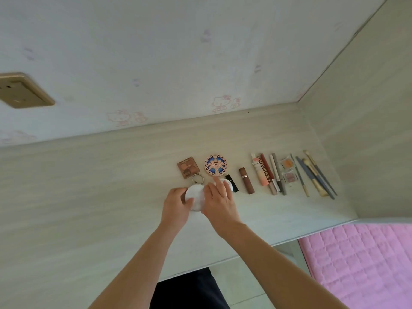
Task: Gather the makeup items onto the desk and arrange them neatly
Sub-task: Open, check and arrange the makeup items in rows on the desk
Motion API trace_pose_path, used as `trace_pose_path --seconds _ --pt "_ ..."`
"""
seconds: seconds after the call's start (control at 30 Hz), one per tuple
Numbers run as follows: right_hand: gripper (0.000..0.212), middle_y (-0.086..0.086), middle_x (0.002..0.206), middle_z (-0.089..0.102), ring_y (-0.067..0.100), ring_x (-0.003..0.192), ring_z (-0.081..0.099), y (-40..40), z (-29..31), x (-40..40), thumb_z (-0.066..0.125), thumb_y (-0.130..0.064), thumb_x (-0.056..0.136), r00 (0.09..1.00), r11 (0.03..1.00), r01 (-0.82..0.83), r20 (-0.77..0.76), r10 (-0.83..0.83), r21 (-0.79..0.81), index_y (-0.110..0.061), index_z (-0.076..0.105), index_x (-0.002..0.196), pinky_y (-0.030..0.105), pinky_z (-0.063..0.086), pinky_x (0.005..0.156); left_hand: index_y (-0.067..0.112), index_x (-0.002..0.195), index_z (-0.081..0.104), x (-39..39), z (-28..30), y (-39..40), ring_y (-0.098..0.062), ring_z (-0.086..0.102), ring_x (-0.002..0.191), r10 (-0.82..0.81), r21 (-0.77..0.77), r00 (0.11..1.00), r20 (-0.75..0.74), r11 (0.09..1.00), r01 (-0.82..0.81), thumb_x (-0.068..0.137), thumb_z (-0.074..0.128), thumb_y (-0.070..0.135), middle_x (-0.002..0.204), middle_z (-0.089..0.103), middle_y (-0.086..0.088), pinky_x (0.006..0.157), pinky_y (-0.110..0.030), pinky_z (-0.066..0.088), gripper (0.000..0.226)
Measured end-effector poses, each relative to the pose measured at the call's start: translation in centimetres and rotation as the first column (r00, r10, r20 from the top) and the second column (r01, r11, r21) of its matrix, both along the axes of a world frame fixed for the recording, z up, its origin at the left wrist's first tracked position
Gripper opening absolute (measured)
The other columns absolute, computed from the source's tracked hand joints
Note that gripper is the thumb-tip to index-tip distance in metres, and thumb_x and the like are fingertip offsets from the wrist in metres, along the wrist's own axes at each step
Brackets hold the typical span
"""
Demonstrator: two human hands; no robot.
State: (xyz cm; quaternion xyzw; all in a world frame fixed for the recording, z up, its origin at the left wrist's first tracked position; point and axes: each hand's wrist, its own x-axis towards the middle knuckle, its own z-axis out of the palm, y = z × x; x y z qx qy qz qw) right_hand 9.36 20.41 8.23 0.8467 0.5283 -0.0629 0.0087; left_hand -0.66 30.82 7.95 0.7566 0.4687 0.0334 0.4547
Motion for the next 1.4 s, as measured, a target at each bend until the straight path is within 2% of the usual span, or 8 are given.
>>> trace_pose_path --seconds 0.1,0.23,0.43,0.6,0.8,0.93,1.1,1.4 --pt "0.076 0.009 0.106 0.063 0.032 0.116 0.047 -0.4 0.0 -0.3 0.091 -0.028 0.049 0.998 0.995 0.041 -0.046 -0.037 0.095 -0.001 0.06 0.114 0.045 0.044 0.102 0.017 0.107 0.069 -0.2 0.4 0.1 -0.016 0.066 0.093 0.105 -0.184 0.992 0.07 0.979 -0.09 0.084 0.063 0.006 0.099 0.071 0.001 0.085 -0.032 0.052 0.027" --pt "0.077 0.011 0.113 0.061 0.029 0.113 0.043 -0.9 0.7 -1.1 0.089 -0.017 0.057 0.983 0.967 0.064 -0.181 -0.019 0.245 -0.002 0.052 0.123 0.045 0.049 0.094 0.013 0.1 0.069 -0.9 1.7 0.3 -0.02 0.066 0.091 0.393 -0.526 0.906 0.157 0.81 -0.26 0.086 0.059 -0.002 0.097 0.071 -0.004 0.08 -0.031 0.056 0.023" --pt "0.054 0.01 0.127 0.054 0.031 0.117 0.047 0.0 3.3 -2.5 0.073 -0.017 0.081 0.926 0.951 0.068 -0.374 0.052 0.301 -0.01 0.048 0.129 0.041 0.047 0.096 0.007 0.109 0.067 -3.4 3.6 2.0 -0.025 0.066 0.104 0.542 -0.695 0.812 0.216 0.669 -0.262 0.088 0.062 0.003 0.109 0.07 -0.012 0.088 -0.035 0.055 0.022" --pt "0.044 0.004 0.14 0.045 0.02 0.125 0.045 2.0 5.8 -4.3 0.061 -0.025 0.092 0.833 0.929 0.151 -0.549 0.064 0.338 -0.017 0.049 0.134 0.03 0.043 0.101 0.007 0.115 0.065 -5.7 6.1 4.3 -0.022 0.068 0.096 0.579 -0.787 0.762 0.29 0.597 -0.154 0.092 0.058 0.004 0.11 0.07 -0.01 0.089 -0.036 0.054 0.024" --pt "0.041 -0.019 0.13 0.042 0.003 0.121 0.042 4.4 6.6 -5.9 0.061 -0.026 0.093 0.786 0.895 0.19 -0.608 0.107 0.403 -0.023 0.052 0.133 0.001 0.025 0.097 0.006 0.123 0.06 -9.2 5.9 7.2 -0.017 0.067 0.089 0.488 -0.761 0.766 0.419 0.649 0.003 0.078 0.074 0.014 0.113 0.068 -0.01 0.087 -0.033 0.054 0.047" --pt "0.041 -0.011 0.134 0.051 0.0 0.124 0.044 6.1 4.1 -5.7 0.062 -0.029 0.092 0.779 0.885 0.154 -0.605 0.165 0.44 -0.026 0.052 0.132 0.006 0.031 0.099 0.013 0.124 0.058 -10.5 3.5 8.7 -0.027 0.065 0.109 0.367 -0.658 0.779 0.508 0.749 0.076 0.057 0.083 0.019 0.125 0.064 -0.001 0.094 -0.038 0.051 0.072" --pt "0.042 -0.008 0.138 0.048 0.001 0.126 0.044 7.6 0.2 -6.9 0.062 -0.03 0.091 0.784 0.872 0.131 -0.588 0.2 0.471 -0.025 0.052 0.132 0.011 0.034 0.102 0.02 0.12 0.06 -11.4 0.4 9.8 -0.024 0.069 0.1 0.267 -0.466 0.793 0.547 0.884 0.024 0.057 0.084 0.01 0.12 0.067 0.007 0.076 -0.024 0.055 0.069" --pt "0.039 -0.02 0.13 0.047 -0.001 0.116 0.05 9.8 -3.3 -10.1 0.063 -0.025 0.091 0.759 0.797 0.176 -0.596 0.264 0.577 -0.028 0.056 0.129 0.015 0.047 0.089 0.015 0.12 0.057 -13.5 -2.8 11.9 -0.024 0.07 0.095 0.098 -0.252 0.767 0.634 0.964 0.084 0.053 0.09 0.001 0.121 0.065 0.001 0.077 -0.026 0.056 0.075"
